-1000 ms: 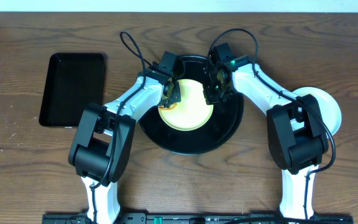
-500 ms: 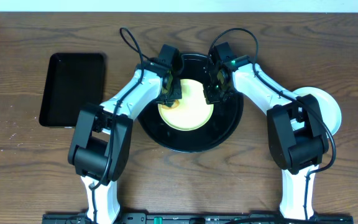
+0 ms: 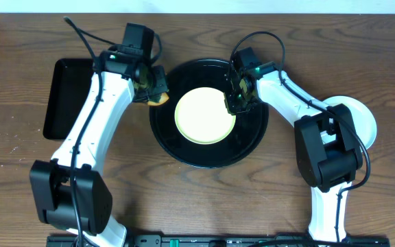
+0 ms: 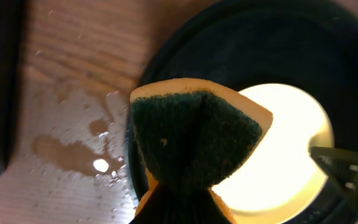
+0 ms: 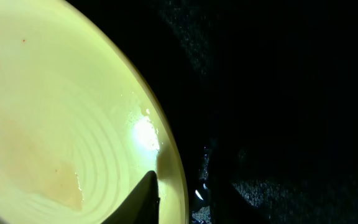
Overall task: Clean dirty plates on tray and stack at the side
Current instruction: 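Lift the sponge away left toward the black rectangular dish, then raise the yellow plate on edge with the right gripper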
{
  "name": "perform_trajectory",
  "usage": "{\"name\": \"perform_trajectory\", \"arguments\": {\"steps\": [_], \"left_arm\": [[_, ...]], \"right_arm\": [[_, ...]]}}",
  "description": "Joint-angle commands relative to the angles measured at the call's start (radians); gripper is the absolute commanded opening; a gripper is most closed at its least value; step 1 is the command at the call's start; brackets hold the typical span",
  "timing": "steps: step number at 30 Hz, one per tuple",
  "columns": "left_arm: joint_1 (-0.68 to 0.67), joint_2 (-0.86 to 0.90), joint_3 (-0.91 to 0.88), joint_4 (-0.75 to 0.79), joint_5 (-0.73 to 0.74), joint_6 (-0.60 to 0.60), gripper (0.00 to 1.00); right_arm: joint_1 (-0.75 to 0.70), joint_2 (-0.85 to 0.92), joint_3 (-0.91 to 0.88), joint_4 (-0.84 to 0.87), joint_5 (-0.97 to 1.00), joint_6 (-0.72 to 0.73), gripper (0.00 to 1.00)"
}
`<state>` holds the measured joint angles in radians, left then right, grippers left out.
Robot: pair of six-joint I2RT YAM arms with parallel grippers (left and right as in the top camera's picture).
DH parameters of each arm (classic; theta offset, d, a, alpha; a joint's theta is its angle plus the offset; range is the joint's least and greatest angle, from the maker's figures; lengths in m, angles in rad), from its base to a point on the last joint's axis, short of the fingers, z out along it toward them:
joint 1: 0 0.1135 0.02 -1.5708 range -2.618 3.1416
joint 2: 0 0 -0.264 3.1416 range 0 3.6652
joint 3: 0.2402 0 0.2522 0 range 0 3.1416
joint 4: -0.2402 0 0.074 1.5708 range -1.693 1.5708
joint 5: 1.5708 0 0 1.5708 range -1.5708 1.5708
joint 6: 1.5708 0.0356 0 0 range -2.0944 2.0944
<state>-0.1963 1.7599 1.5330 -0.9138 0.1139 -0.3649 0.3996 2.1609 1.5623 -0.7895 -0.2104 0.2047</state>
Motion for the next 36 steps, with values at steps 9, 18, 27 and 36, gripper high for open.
{"name": "perform_trajectory", "arguments": {"steps": [9,18,27,36], "left_arm": [[0.013,0.036,-0.020,-0.002,0.002,0.030,0.07],[0.026,0.036,-0.020,0.003,0.002,0.058,0.08],[0.096,0.036,-0.020,0.006,0.002,0.058,0.07],[0.164,0.036,-0.020,0.006,0.002,0.058,0.08]], "right_arm": [[0.014,0.040,-0.013,0.007,-0.060,0.008,0.01],[-0.064,-0.068,-0.012,-0.010,-0.151,-0.045,0.01],[-0.134,-0.206,-0.012,-0.019,-0.045,-0.094,0.01],[-0.063,-0.312,-0.012,-0.018,0.276,-0.062,0.01]]}}
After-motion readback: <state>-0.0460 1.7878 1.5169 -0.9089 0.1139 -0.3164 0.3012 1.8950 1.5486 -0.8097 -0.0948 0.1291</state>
